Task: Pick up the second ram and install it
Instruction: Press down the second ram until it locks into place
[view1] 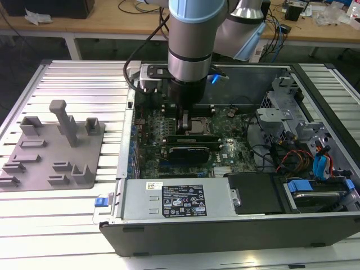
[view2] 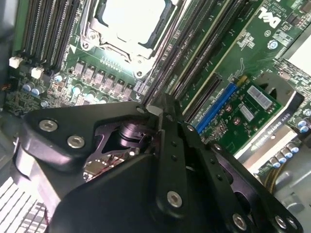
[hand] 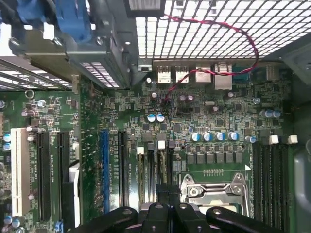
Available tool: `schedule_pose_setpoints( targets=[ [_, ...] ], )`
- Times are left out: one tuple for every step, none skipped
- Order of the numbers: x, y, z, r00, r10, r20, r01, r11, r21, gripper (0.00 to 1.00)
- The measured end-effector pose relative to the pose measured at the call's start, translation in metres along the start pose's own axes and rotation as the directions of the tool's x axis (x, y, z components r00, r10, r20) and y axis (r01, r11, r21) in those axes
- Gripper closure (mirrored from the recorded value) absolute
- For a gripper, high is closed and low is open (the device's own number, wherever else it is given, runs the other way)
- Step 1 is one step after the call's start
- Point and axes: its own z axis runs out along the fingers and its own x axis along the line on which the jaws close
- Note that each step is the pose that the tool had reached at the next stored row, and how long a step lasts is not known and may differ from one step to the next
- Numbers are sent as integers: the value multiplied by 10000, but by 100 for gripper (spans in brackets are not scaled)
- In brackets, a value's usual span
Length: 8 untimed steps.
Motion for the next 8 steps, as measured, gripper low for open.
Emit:
schedule_pose_setpoints(
  targets=[
    [1, 0, 25, 10000, 1, -1, -1, 10000, 0, 92],
    [1, 0, 34, 10000, 0, -2, 0, 10000, -1, 92],
    [2, 0, 34, 10000, 1, -2, -1, 10000, -1, 92],
    [1, 0, 34, 10000, 1, -3, -1, 10000, -1, 92],
    [1, -1, 55, 10000, 0, 2, 0, 10000, 1, 92],
    [3, -1, 67, 10000, 0, -2, 0, 10000, -1, 92],
    [3, 0, 69, 10000, 1, -4, -1, 10000, -2, 92],
    [3, -1, 72, 10000, 1, -3, -1, 10000, -3, 92]
  ],
)
